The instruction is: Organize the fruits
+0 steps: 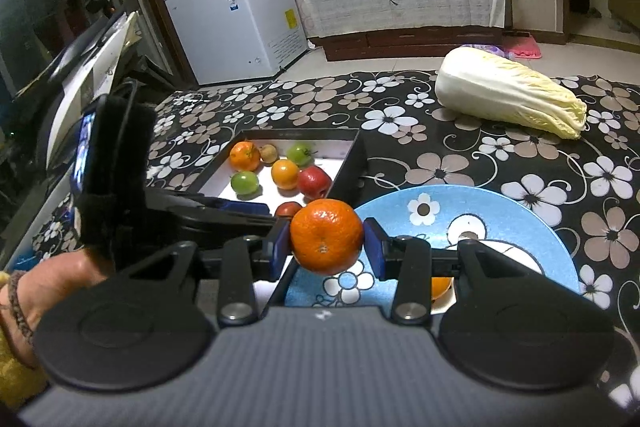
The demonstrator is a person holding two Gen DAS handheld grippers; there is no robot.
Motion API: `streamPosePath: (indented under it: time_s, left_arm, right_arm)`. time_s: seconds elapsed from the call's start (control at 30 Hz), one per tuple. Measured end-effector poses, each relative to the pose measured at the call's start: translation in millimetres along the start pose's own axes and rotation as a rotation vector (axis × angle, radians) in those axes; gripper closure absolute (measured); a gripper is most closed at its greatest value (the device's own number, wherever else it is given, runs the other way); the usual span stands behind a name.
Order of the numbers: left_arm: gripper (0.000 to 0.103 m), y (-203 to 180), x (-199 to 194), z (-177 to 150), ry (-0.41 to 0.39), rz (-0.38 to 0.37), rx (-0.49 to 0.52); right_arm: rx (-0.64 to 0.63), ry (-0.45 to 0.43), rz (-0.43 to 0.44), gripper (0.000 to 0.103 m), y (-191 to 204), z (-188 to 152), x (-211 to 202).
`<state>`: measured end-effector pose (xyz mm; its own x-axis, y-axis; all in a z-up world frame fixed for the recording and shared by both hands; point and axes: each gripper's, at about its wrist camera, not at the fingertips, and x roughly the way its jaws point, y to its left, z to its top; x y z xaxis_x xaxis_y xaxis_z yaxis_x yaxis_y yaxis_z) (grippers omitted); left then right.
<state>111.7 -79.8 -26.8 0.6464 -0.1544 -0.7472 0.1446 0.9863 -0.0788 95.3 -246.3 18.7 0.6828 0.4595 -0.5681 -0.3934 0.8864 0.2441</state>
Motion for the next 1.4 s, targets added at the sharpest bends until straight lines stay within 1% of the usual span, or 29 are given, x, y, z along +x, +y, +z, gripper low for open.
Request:
streamPosePath:
  time_s: [0.03, 0.23, 0.37, 0.53, 0.77, 1.0, 1.23, 1.4]
  left_arm:
    - [0.067, -1.9, -0.6, -0.5, -0.003, 0.006, 0.014]
    - [0.068, -1.7, -6.6, -2.8, 0.005, 0.017, 0.006]
    - [0.068, -1.3, -18.8, -2.9, -0.021, 0.028, 0.019]
    - [0.068, -5.5, -31.5, -5.2, -0.027, 0.035, 0.038]
    - [0.068, -19.8, -55.0, -8.7, -0.07, -0.011, 0.072]
    - [0.068, -28.3, -56.8, -11.0, -0.069, -0.03, 0.085]
    - [0.068, -32.2, -61.2, -11.5, -0.087, -0.049, 0.085]
    - [0.068, -38.0, -61.2, -12.9, -0.087, -0.06, 0.097]
  right_arm:
    - [0.001, 0.001, 0.003, 0.06, -0.2, 0.2, 0.5]
    - [0.002, 0.004, 0.004, 0.06, -0.3, 1.1, 1.3]
    - [0.001, 0.003, 0.008, 0.06, 0.9, 1.1, 1.7]
    - [-0.006, -0.003, 0.014, 0.06, 2.8, 1.6, -1.0]
    - [0.003, -0.026, -0.002, 0.06, 0.0, 3.5, -9.5]
    - [0.008, -0.032, -0.013, 0.06, -4.8, 3.4, -13.6]
    - [0.011, -0.037, -0.013, 0.06, -7.0, 4.1, -16.8]
    - [0.02, -0.05, -0.031, 0.06, -10.7, 4.3, -21.0]
